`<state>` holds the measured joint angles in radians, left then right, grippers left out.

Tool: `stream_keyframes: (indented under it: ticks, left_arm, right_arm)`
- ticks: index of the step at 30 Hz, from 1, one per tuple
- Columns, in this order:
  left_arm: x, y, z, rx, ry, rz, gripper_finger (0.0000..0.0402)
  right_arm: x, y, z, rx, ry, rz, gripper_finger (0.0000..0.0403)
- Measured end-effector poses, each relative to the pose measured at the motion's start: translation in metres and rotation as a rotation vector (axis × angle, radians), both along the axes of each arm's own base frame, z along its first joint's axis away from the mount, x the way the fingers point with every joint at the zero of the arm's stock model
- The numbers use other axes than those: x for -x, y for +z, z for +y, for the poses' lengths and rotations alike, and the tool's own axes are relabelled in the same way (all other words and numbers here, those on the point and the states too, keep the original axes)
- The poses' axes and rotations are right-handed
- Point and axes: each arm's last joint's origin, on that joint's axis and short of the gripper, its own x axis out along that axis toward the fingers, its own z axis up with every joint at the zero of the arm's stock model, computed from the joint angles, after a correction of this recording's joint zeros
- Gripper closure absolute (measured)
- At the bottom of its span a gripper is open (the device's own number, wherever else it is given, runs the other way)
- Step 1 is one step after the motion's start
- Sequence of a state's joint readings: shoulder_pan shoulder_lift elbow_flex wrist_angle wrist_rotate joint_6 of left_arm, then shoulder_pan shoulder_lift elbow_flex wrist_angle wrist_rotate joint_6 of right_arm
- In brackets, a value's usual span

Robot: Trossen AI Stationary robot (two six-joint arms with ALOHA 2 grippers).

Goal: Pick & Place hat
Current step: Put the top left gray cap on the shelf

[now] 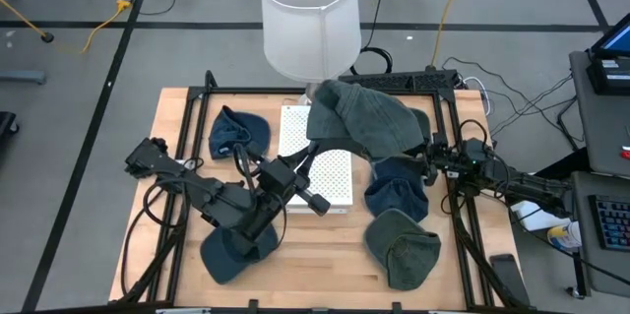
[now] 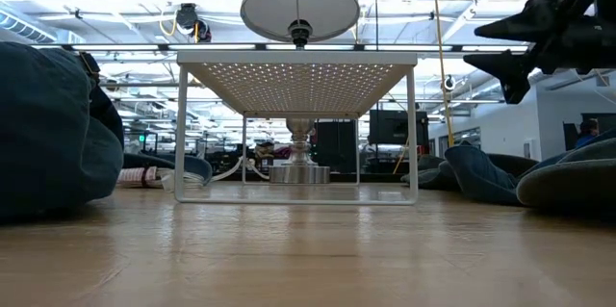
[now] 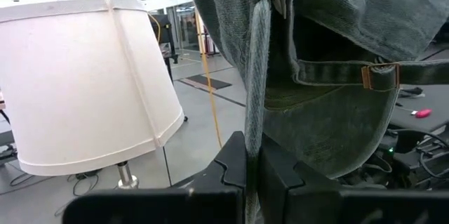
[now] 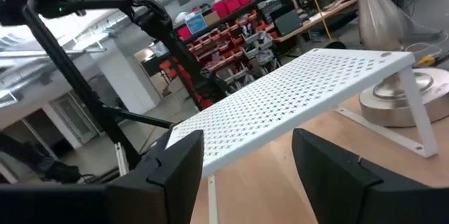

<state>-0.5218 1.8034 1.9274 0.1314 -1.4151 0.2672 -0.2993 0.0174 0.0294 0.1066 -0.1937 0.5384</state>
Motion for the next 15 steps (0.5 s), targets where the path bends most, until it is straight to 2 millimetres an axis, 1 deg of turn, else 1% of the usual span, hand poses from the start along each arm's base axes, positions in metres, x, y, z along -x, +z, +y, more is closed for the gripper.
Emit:
stream_keyframes:
  ticks: [4,5,8,12,15]
  left_arm:
    - [0.001,0.0,-0.003,-0.009,-0.008,0.011,0.0393]
    - [0.002,0.0,-0.004,-0.012,-0.01,0.015,0.0393]
    - [0.003,0.0,-0.006,-0.016,-0.017,0.021,0.0393]
    - [0.005,0.0,-0.011,-0.034,-0.027,0.044,0.0393]
    - [0.008,-0.001,-0.015,-0.035,-0.027,0.05,0.0393]
  right_arm:
    - [0.0,0.001,0.001,-0.005,0.045,0.037,0.0179]
    - [0.001,0.007,0.002,-0.001,0.045,0.039,0.0178]
    - [0.006,0.041,0.003,0.046,0.041,-0.038,0.0177]
    - [0.01,0.077,0.004,0.096,0.037,-0.028,0.0177]
    - [0.012,0.109,0.005,0.129,0.035,-0.04,0.0177]
